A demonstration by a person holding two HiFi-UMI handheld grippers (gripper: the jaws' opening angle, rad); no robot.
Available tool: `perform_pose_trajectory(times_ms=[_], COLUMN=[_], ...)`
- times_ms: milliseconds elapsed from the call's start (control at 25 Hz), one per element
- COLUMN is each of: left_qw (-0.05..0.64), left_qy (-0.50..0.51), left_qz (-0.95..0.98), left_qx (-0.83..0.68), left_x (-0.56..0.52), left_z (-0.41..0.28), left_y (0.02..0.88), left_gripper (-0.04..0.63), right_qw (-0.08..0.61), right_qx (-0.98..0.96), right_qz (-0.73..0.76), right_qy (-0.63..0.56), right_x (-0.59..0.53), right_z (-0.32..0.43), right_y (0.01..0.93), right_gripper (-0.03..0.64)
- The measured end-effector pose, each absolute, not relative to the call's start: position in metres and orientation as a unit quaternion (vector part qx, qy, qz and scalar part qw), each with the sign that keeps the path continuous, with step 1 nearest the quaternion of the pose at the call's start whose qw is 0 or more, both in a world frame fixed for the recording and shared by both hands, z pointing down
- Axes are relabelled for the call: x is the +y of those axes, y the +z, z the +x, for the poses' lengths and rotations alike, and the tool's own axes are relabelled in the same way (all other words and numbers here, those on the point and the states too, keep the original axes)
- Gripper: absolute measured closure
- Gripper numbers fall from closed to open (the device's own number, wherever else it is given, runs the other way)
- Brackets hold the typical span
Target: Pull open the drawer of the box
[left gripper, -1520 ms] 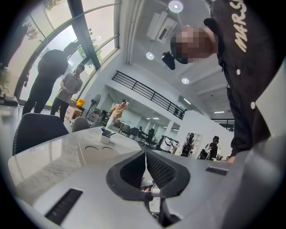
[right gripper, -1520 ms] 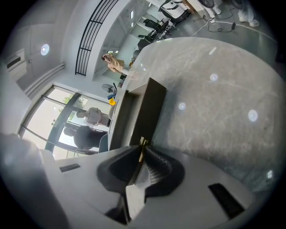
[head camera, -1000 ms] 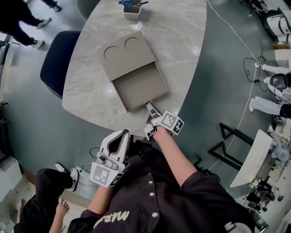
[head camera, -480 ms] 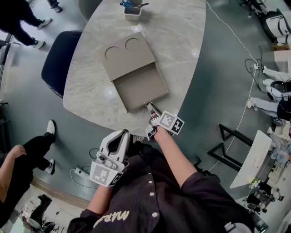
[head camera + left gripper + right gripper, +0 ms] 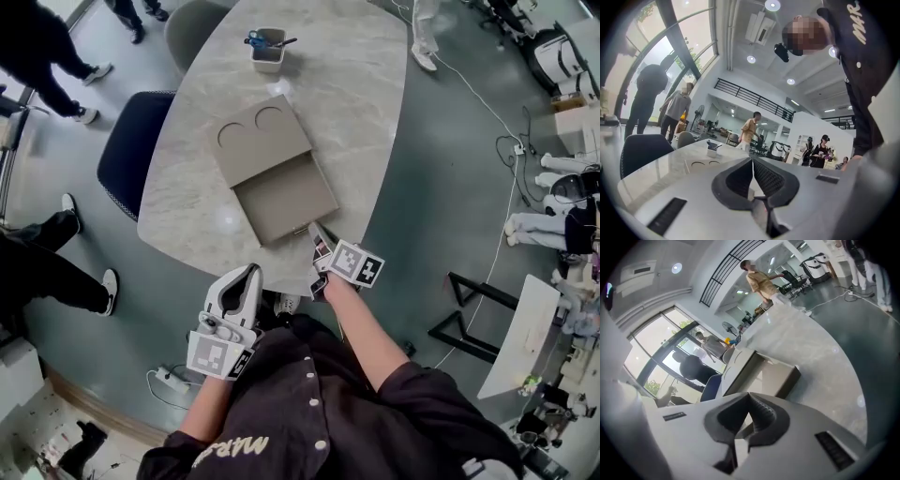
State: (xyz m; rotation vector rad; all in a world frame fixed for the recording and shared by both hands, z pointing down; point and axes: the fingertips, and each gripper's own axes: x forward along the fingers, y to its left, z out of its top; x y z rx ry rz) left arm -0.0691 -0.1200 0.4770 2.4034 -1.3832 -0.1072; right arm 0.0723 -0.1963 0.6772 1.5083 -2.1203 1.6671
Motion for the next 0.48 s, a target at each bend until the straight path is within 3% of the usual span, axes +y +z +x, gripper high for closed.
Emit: perform_pose_trajectory(times_ms=[480], left_qw=[0.118], left_qy=[-0.064], left_qz=[0.848], left_qx=[-0.513], left_x=[-0.158], left_z=[-0.084], left_y=[0.416], left_gripper=[0.577], right_qw=[0.013], right_qx=[-0.854], right_qz=[0.428], right_qy=[0.295], right_x=[-0.235], right_z=[0.052], right_y=[0.502], right_gripper=[0.620])
